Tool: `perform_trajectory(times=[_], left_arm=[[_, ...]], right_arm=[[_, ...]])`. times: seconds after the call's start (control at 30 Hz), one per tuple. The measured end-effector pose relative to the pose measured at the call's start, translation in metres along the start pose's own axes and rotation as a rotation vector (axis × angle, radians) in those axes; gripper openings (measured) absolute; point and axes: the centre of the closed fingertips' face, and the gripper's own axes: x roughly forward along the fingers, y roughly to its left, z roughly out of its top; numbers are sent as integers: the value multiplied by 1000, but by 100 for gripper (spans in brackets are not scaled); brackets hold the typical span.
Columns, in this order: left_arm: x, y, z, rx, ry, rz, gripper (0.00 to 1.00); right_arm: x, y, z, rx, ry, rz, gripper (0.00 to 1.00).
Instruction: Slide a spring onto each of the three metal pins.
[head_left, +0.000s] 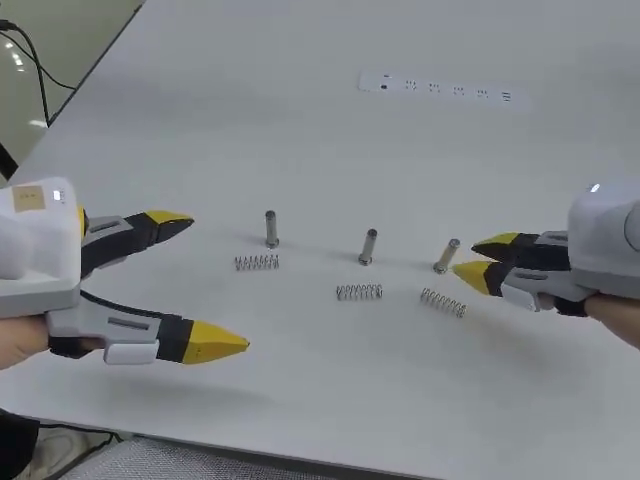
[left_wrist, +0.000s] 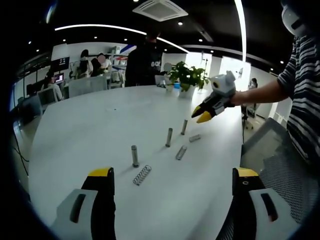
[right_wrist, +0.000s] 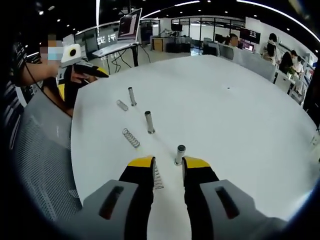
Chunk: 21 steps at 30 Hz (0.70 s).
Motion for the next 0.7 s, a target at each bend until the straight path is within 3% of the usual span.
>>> perform_trajectory(times=[0.1, 0.4, 0.7], left_arm=[[0, 0, 0, 0, 2, -1, 97], [0, 1, 1, -2, 4, 0, 97], [1, 2, 1, -3, 5, -1, 97]], right_arm=[[1, 5, 0, -47, 25, 21, 24], [1, 15, -4, -83, 79, 105, 24], [3, 23, -16, -161, 191, 188, 24]])
